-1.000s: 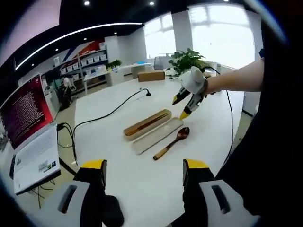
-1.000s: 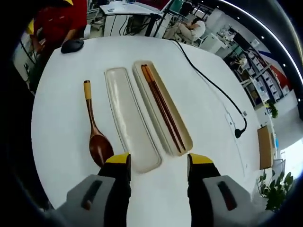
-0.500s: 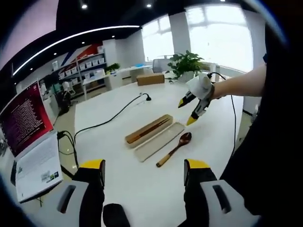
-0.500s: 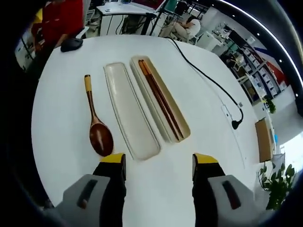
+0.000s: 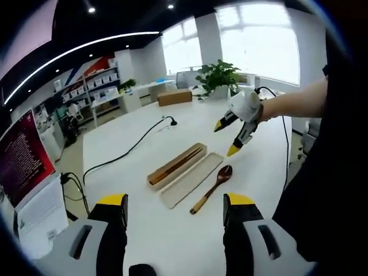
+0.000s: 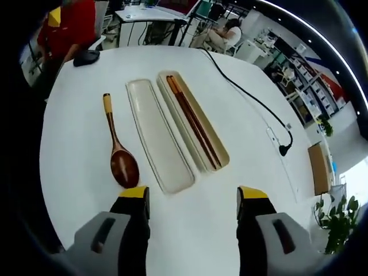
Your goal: Arrange the utensils inside the cutlery case until each visible utensil rests in its matching compartment.
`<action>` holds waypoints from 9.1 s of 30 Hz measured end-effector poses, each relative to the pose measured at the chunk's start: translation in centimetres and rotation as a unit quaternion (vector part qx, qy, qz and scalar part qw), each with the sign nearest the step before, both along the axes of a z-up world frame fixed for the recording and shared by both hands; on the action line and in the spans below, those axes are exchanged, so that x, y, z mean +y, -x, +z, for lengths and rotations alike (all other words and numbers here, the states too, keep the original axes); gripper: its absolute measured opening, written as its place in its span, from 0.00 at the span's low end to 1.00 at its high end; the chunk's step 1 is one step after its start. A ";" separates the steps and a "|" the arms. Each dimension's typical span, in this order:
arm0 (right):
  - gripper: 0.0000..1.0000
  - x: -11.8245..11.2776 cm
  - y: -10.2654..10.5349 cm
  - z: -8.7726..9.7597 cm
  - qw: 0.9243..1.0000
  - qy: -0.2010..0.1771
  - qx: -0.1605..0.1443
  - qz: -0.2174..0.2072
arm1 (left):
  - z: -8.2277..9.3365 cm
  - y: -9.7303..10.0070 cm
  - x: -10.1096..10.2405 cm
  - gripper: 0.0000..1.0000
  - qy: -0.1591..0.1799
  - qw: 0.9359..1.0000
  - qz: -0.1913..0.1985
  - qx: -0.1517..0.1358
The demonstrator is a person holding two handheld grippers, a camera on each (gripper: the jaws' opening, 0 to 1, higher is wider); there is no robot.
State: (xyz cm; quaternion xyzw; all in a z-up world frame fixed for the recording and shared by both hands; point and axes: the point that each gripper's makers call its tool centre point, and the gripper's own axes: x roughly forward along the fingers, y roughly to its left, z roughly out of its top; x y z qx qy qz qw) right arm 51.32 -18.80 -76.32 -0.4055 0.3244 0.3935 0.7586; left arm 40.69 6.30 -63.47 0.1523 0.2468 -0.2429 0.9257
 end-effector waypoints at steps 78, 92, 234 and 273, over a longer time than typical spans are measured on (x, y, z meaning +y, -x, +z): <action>0.26 12.9 8.6 -4.9 0.947 0.046 0.154 0.279 | -3.1 7.0 5.1 0.70 -0.002 0.993 0.113 0.033; 0.25 13.6 8.3 -5.9 0.932 0.089 0.191 0.294 | -2.6 7.8 8.2 0.70 0.003 0.987 0.156 0.025; 0.01 14.3 7.4 -6.1 0.923 0.173 0.200 0.280 | -1.3 6.5 6.2 0.65 -0.013 0.994 0.109 0.002; 0.00 12.2 6.0 -4.4 0.941 0.149 0.174 0.250 | -0.8 5.7 5.7 0.65 -0.023 0.995 0.093 0.000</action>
